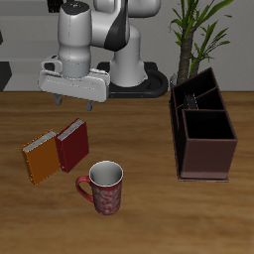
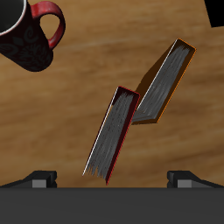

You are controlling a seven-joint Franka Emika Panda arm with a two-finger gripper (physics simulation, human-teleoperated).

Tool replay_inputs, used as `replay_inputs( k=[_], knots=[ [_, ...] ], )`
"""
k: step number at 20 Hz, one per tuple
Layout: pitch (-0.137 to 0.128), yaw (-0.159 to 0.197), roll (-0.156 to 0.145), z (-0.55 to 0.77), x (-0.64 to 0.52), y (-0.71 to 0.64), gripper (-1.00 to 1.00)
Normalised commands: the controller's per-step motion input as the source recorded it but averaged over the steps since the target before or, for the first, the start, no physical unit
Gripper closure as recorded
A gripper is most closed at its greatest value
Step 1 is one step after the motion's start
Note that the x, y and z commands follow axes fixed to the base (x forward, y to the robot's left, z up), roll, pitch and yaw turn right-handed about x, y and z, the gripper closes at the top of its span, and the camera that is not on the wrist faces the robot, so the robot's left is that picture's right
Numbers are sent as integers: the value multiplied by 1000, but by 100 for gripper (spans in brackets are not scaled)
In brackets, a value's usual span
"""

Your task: Place the striped book into the left desk caddy's front compartment and place the red book into the left desk caddy's left compartment and place the orange book into the left desk caddy's back compartment

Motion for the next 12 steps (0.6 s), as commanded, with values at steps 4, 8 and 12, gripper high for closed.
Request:
replay_inputs(
  k=[4, 8, 12],
  knots=[
    [4, -18, 26, -117, 12, -70, -100],
    [-1, 10, 57, -177, 87, -102, -100],
    [-6, -30, 35, -108, 62, 37, -100]
  ],
)
